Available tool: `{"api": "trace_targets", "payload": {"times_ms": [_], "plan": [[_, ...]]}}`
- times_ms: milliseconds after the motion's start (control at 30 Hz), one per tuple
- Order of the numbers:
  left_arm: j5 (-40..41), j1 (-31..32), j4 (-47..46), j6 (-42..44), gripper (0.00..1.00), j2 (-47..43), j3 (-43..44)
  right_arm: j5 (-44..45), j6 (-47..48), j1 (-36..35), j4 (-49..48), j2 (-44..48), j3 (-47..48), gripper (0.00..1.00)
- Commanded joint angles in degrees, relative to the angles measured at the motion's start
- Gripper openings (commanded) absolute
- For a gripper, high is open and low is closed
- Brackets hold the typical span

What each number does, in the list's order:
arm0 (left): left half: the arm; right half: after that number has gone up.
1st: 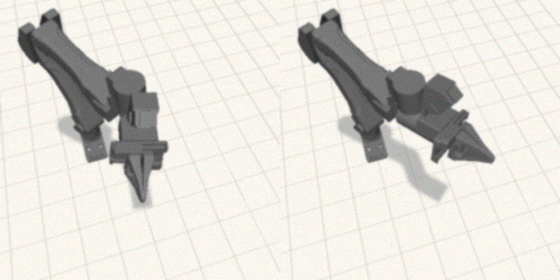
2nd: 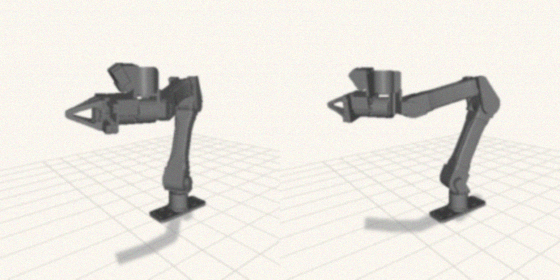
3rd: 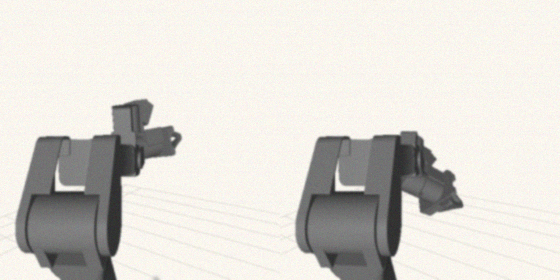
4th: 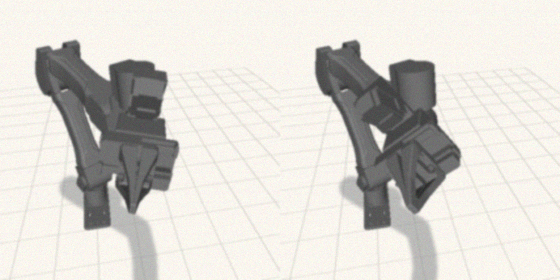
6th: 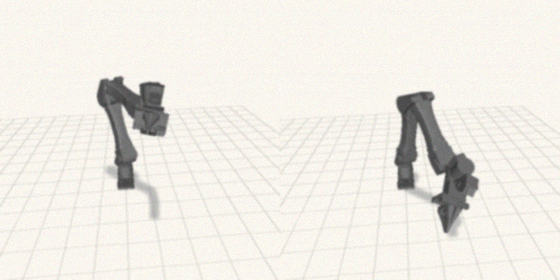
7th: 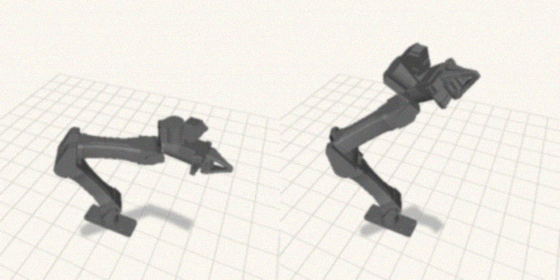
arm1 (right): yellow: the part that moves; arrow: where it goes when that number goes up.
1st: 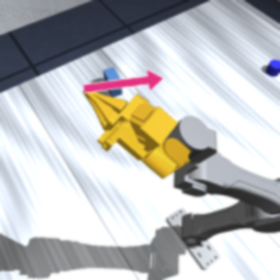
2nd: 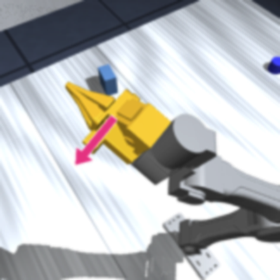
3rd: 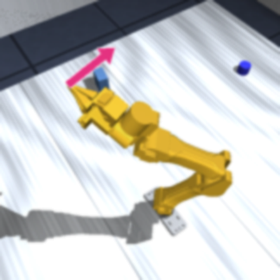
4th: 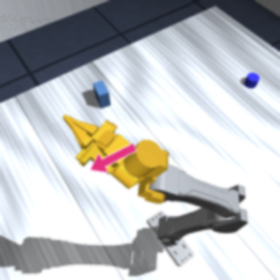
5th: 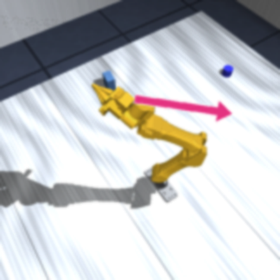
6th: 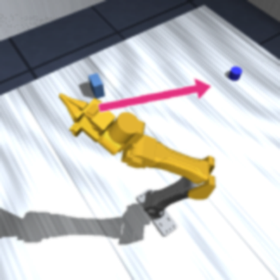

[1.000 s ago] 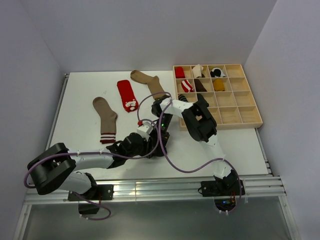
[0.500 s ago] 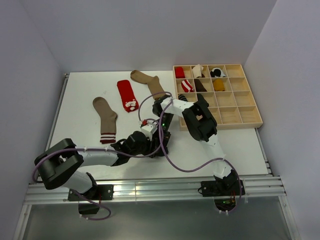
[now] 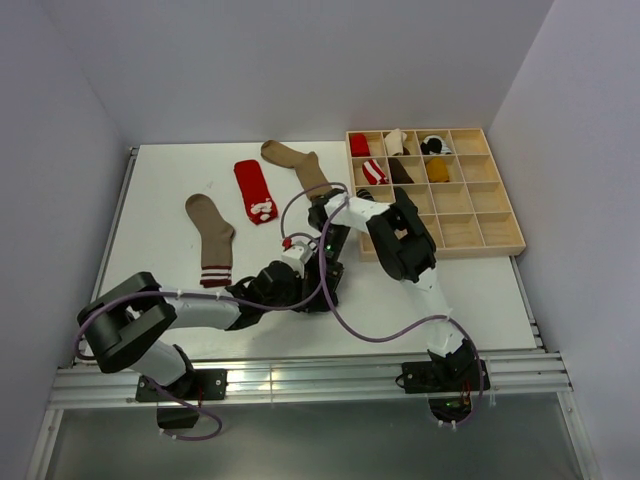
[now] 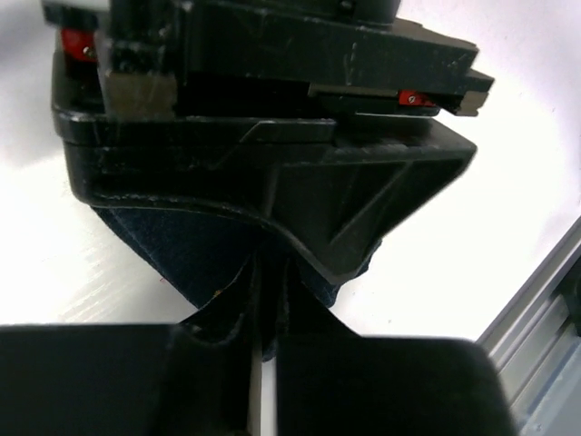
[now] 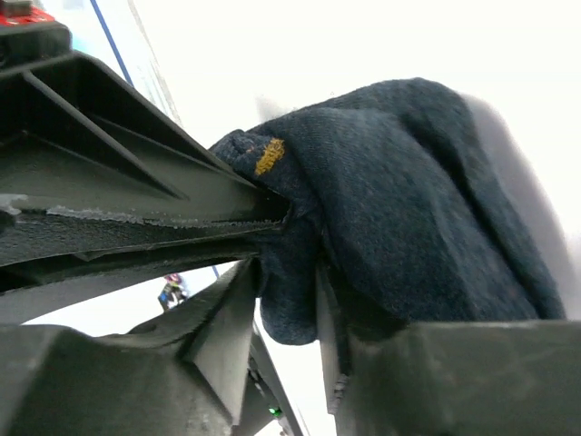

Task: Roll the socks
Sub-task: Roll the sock at the center of the board.

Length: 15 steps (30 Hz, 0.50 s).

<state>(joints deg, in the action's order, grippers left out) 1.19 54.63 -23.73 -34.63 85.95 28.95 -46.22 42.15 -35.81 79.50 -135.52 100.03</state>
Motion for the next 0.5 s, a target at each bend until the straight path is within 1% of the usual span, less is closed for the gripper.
{"api": "trace_targets", "payload": {"times_ms": [0,33,167,233,467], "plan": [[-1.80,0.04,6.85,-2.81,0.02,3.52,-0.65,2.10,-1.10,0.83,-7.69,2.28,-1.50,0.43],[-1.81,-0.05,7.29,-3.42,0.00,3.61,-0.56,1.92,-1.54,1.18,-8.39,2.98,-1.85,0.45],[-2.86,-0.58,8.52,-5.00,0.00,4.75,-0.65,-0.27,-3.03,2.67,-11.04,7.01,-3.61,0.50],[-4.97,-1.37,8.52,-5.79,0.00,5.71,-0.65,-1.33,-3.04,3.47,-11.48,8.43,-4.49,0.51],[-10.76,-4.79,7.81,-8.78,0.00,6.77,-1.70,-1.15,-7.43,7.51,-21.39,19.14,-11.69,0.55]]}}
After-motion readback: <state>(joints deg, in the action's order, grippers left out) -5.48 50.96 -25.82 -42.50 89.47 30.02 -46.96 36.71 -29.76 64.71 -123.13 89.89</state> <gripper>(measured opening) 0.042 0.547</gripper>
